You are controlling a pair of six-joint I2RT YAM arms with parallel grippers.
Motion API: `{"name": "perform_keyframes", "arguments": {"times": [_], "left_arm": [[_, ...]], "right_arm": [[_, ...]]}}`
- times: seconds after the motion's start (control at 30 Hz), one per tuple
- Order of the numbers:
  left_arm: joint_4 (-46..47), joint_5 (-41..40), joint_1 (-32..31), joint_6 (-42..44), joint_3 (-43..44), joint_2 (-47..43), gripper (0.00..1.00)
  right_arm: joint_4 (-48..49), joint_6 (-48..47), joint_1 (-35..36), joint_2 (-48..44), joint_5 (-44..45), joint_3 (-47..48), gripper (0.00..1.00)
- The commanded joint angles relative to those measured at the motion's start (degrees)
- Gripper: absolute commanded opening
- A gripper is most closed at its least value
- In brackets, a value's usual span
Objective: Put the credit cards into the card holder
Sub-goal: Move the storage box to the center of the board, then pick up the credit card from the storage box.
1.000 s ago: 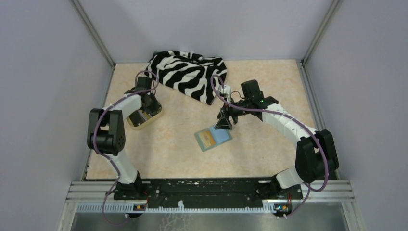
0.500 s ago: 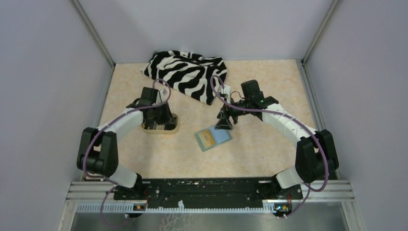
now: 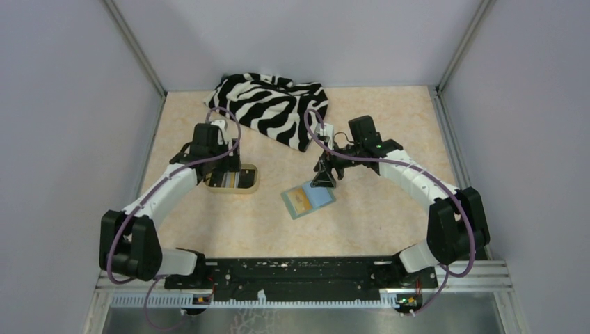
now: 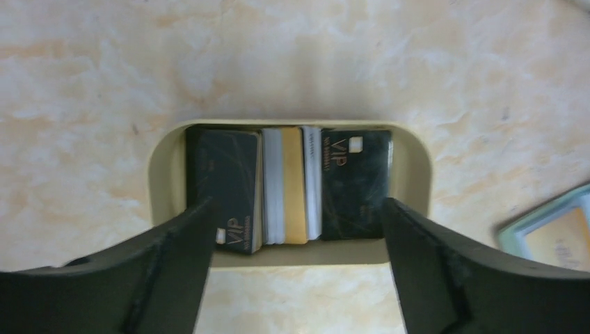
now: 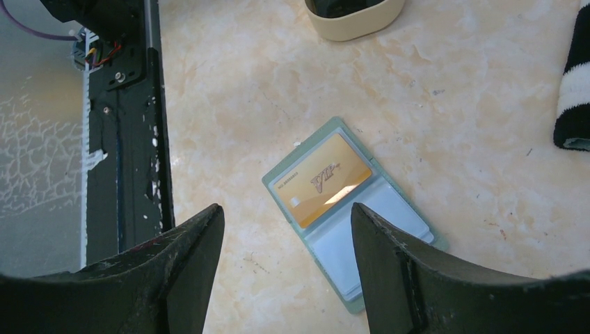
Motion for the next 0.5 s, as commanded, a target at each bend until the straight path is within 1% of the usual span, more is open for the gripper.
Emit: {"name": "perform_keyframes", "arguments": {"times": [0.0, 0.07, 0.13, 0.2, 0.27, 0.3, 0.37, 0.47], "left_arm": [[-8.4, -5.5, 0.1, 6.1, 5.9, 2.0, 0.98], [-11.2, -9.1, 0.1, 9.0, 8.3, 2.7, 0.99], [-11.4, -11.7, 0.1, 11.9, 8.4, 3.2, 0.99], [-9.4, -11.3, 0.1, 13.7, 7.0, 3.3, 0.99], [-8.3, -9.0, 0.2, 14.5, 6.1, 3.9, 0.99], [-8.0, -7.6, 0.2, 14.6, 5.9, 4.4, 0.96], [-7.7, -5.9, 0.2, 15.1, 5.6, 5.9, 0.84], [-8.8, -7.0, 0.2, 15.6, 6.4, 8.8, 0.69]], "right_arm": [[0.9, -1.3, 0.2, -0.2, -2.0, 0.7, 0.67], [0.9, -1.2, 0.2, -0.2, -2.3, 0.8, 0.67], [0.9, -1.2, 0.2, 0.0, -2.6, 0.9, 0.67], [0.8, -1.2, 0.2, 0.0, -2.6, 0.9, 0.67], [0.8, -1.2, 0.2, -0.2, -2.5, 0.8, 0.67], [0.7, -1.2, 0.2, -0.2, -2.3, 0.8, 0.67], [0.7, -1.4, 0.2, -0.3, -2.0, 0.9, 0.67], [0.7, -1.5, 0.2, -0.1, -1.9, 0.8, 0.67]]}}
